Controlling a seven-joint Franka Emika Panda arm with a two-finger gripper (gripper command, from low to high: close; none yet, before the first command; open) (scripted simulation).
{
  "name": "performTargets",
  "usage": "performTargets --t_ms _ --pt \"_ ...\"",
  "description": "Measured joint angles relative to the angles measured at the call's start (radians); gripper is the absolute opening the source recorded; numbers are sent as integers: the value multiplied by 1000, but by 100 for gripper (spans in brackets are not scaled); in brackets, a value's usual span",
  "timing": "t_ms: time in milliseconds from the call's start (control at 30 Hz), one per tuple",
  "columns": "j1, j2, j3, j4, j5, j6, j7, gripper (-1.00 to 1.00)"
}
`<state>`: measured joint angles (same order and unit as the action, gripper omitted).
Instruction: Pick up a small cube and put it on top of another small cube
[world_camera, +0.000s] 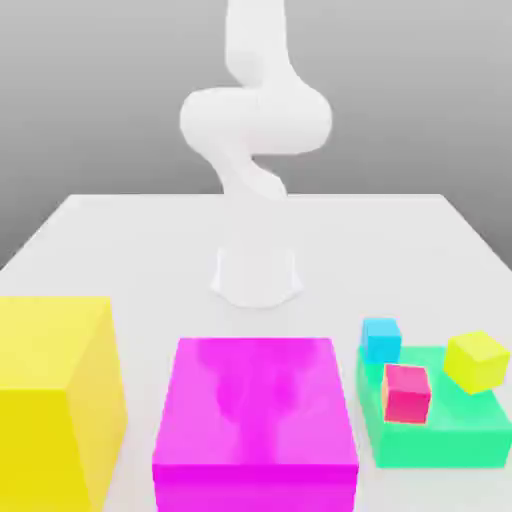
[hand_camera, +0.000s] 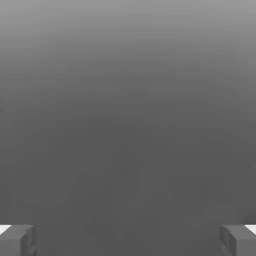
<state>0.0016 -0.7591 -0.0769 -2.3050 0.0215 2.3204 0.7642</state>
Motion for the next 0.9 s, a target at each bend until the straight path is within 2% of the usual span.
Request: performTargets --t_ms 433,600,767,900 --pt "-57 426 -499 -220 69 268 -424 0" --pt "-106 600 -654 -317 106 376 -609 0" --pt "-167 772 -699 -482 78 504 -812 0" --pt "-211 867 -607 -490 228 561 -960 0"
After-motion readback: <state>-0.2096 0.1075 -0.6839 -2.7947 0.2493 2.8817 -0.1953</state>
